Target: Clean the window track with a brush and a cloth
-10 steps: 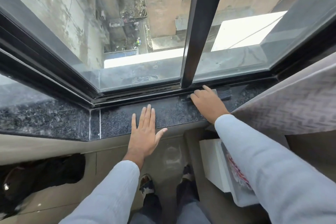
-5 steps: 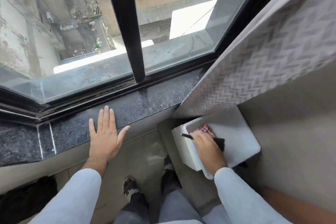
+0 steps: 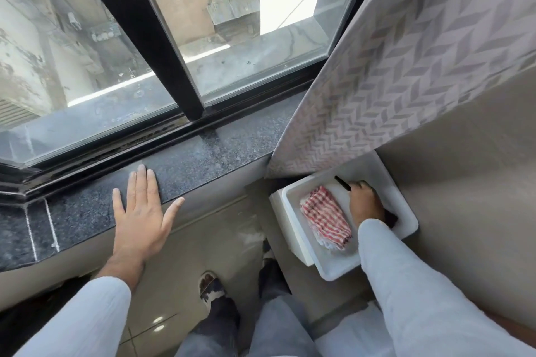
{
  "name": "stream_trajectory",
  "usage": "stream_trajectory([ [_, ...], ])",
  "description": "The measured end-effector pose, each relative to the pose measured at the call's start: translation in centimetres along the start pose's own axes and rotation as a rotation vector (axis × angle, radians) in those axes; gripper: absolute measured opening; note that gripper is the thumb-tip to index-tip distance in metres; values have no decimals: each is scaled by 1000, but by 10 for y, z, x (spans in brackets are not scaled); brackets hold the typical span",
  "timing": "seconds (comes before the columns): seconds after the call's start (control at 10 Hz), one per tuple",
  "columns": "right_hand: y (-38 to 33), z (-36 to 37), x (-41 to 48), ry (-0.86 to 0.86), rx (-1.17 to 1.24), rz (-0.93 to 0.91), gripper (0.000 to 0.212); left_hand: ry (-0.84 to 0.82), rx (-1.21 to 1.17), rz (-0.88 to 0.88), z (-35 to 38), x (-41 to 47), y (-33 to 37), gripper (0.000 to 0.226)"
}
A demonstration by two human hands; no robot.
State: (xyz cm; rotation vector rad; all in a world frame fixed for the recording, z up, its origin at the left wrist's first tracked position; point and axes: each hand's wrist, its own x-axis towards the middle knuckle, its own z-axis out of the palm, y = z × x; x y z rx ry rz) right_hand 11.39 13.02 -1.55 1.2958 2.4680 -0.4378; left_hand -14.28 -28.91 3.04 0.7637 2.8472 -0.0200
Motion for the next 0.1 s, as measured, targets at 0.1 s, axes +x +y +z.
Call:
stream_trajectory([
  [0.1, -7, 1, 0, 52, 56, 2, 40, 19, 17, 0, 5, 0, 1, 93],
])
